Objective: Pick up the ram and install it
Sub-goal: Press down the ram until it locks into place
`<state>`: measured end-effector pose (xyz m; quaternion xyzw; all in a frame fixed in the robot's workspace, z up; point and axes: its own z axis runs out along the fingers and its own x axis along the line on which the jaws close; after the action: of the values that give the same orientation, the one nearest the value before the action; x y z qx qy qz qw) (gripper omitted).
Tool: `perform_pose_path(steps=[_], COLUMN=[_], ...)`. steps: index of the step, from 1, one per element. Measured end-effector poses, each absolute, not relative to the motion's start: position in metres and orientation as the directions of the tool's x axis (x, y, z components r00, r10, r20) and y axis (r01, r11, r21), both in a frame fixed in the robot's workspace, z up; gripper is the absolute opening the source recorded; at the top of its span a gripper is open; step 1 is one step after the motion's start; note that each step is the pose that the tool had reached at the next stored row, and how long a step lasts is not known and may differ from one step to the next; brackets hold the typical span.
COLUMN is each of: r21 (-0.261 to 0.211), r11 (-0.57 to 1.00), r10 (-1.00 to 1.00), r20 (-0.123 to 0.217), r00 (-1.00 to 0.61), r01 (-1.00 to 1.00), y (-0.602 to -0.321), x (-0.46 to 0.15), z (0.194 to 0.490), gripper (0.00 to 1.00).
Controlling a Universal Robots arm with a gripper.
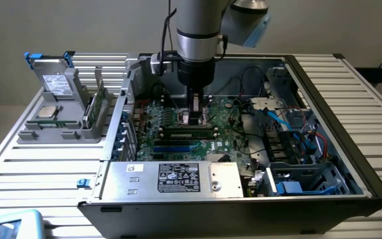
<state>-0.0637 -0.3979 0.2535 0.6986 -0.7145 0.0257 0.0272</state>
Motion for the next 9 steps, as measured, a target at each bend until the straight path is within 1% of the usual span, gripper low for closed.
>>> perform_pose_path(steps=[9], r21=[0.001], r11=[0.151], r10=[-0.986], r20=[0.075], r00=[-0.150], r01=[-0.989], y=[-0.3979], x=[-0.0637], z=[0.2524], gripper=[0.11])
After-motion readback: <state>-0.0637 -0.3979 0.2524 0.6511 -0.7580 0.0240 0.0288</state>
